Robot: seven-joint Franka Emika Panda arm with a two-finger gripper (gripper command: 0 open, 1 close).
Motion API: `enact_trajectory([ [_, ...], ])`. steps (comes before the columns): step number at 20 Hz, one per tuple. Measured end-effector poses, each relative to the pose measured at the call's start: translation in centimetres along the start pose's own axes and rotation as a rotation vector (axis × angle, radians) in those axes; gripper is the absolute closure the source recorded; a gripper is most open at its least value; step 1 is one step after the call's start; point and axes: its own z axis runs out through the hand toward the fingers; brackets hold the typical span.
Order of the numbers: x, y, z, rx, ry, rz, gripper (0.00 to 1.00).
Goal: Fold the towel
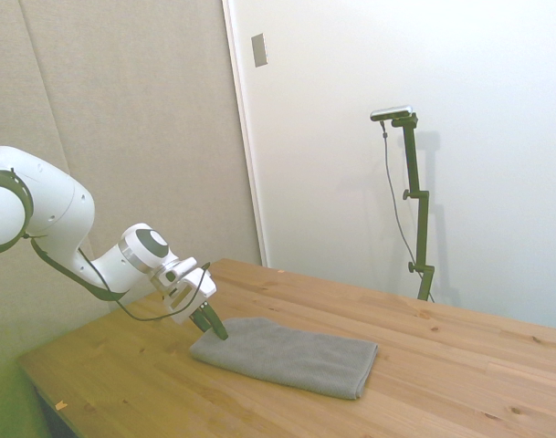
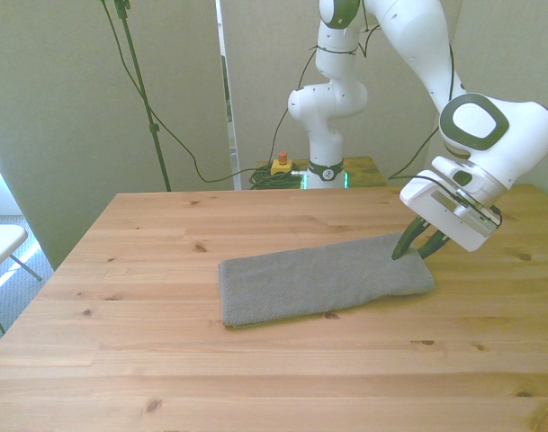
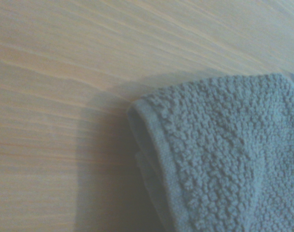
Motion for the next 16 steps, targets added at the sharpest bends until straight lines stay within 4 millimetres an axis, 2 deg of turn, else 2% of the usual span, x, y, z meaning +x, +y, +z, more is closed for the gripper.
enact_trajectory([
  [4,1.4,2.5,-1.4,0.035,-0.002,0.035,1.0],
  [8,4.4,6.3,-2.9,0.078,-0.026,0.085,1.0],
  [10,6.7,8.3,-2.7,0.107,-0.048,0.112,1.0],
  [16,14.4,14.3,-0.1,0.226,-0.156,0.166,1.0],
])
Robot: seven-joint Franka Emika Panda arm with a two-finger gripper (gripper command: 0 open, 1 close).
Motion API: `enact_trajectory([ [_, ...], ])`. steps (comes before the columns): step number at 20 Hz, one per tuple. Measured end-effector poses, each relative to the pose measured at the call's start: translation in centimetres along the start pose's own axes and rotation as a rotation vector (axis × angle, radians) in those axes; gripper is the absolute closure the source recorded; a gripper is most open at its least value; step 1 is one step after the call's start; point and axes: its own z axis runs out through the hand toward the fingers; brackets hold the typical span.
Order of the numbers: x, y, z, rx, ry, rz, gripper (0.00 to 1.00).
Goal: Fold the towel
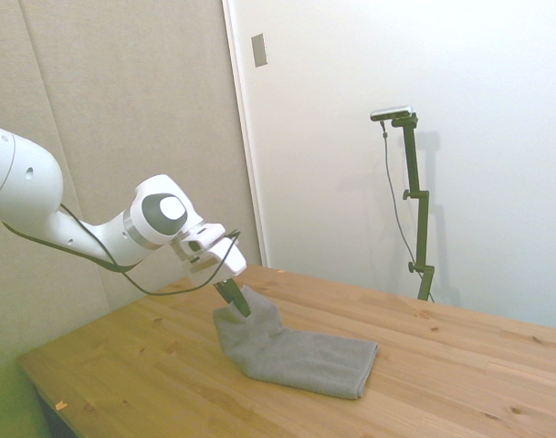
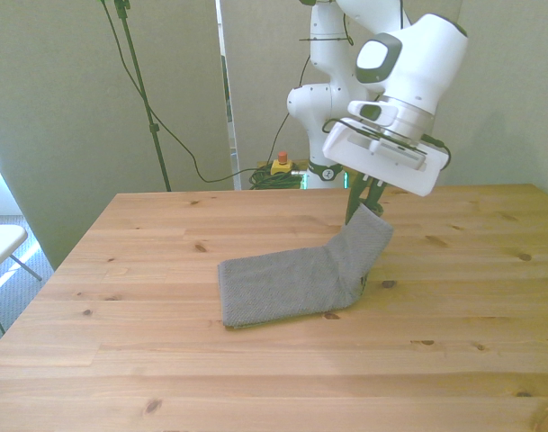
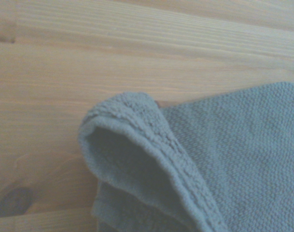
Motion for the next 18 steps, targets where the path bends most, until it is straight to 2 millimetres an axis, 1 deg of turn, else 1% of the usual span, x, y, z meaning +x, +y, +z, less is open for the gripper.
enact_trajectory([
  [2,2.2,1.4,0.0,0.036,-0.044,-0.005,1.0],
  [4,3.7,2.4,0.3,0.07,-0.091,-0.021,1.0],
  [9,6.5,3.3,0.9,0.219,-0.267,-0.106,1.0],
  [12,9.5,4.4,1.4,0.298,-0.378,-0.155,1.0],
  [15,12.9,6.3,2.6,0.369,-0.494,-0.227,1.0],
  [18,15.4,8.6,4.4,0.419,-0.601,-0.297,1.0],
])
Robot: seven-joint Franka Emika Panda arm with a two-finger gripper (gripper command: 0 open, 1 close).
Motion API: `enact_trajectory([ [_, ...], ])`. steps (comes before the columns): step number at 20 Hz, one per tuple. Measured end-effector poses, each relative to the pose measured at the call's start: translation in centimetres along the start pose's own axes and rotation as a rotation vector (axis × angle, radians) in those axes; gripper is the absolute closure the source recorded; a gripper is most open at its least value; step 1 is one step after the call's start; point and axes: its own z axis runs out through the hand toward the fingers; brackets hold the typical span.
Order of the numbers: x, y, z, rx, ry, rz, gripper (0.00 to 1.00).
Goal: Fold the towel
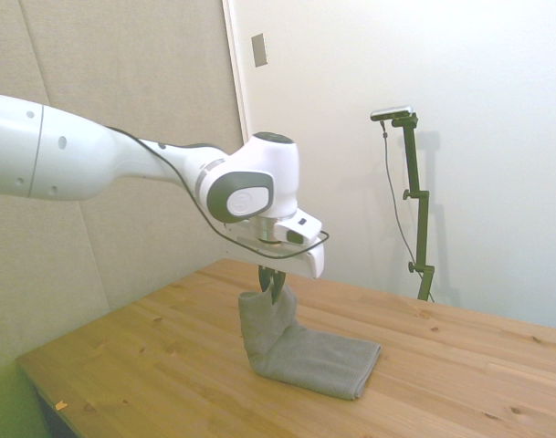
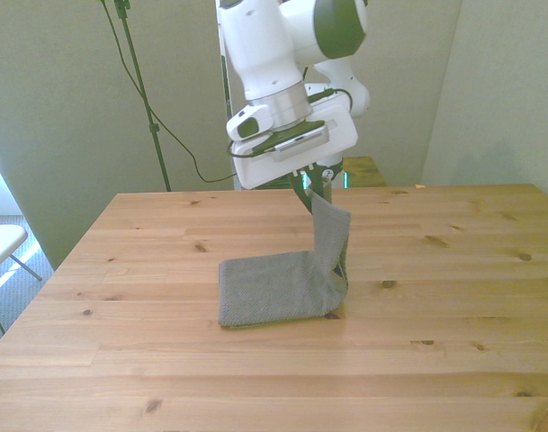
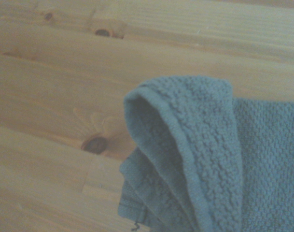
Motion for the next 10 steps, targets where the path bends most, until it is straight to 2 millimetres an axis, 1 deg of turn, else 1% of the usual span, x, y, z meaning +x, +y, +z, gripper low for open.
enact_trajectory([
  [2,1.0,1.2,-0.6,0.01,-0.033,-0.007,1.0],
  [4,1.9,2.0,-1.7,0.014,-0.037,-0.001,1.0],
  [8,3.0,3.7,-4.1,0.023,-0.034,0.006,1.0],
  [10,3.4,4.5,-5.0,0.025,-0.029,0.012,1.0],
])
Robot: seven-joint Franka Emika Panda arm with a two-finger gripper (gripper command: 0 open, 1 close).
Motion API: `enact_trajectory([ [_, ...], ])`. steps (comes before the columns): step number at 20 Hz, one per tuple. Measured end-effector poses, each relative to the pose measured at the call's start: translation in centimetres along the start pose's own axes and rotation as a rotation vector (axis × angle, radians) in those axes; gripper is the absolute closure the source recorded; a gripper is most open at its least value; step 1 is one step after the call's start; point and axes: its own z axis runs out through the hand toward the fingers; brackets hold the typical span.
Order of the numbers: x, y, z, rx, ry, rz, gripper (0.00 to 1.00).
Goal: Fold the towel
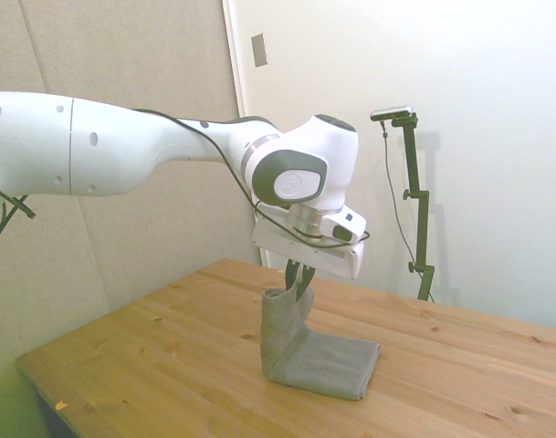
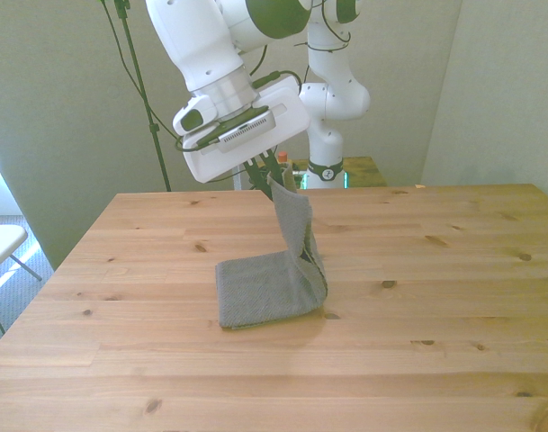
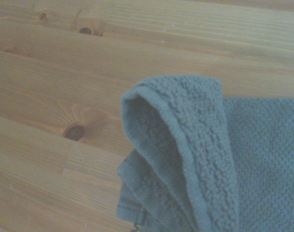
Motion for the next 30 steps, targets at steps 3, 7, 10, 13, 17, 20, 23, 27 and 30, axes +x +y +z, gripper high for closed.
enact_trajectory([
  [3,0.5,1.3,-1.3,0.016,0.011,0.018,1.0],
  [7,1.5,4.4,-2.0,0.033,0.025,0.062,1.0],
  [10,3.0,6.5,-1.3,0.068,0.029,0.08,0.0],
  [13,4.6,8.1,-0.5,0.101,0.042,0.07,0.0],
  [17,6.1,9.6,0.4,0.128,0.045,0.051,0.0],
  [20,6.8,9.5,0.2,0.142,0.057,0.041,0.0],
  [23,7.1,9.3,0.3,0.144,0.072,0.03,0.0],
  [27,6.8,8.6,0.1,0.141,0.074,0.024,0.0],
  [30,5.1,7.4,-0.5,0.056,0.084,0.104,0.0],
])
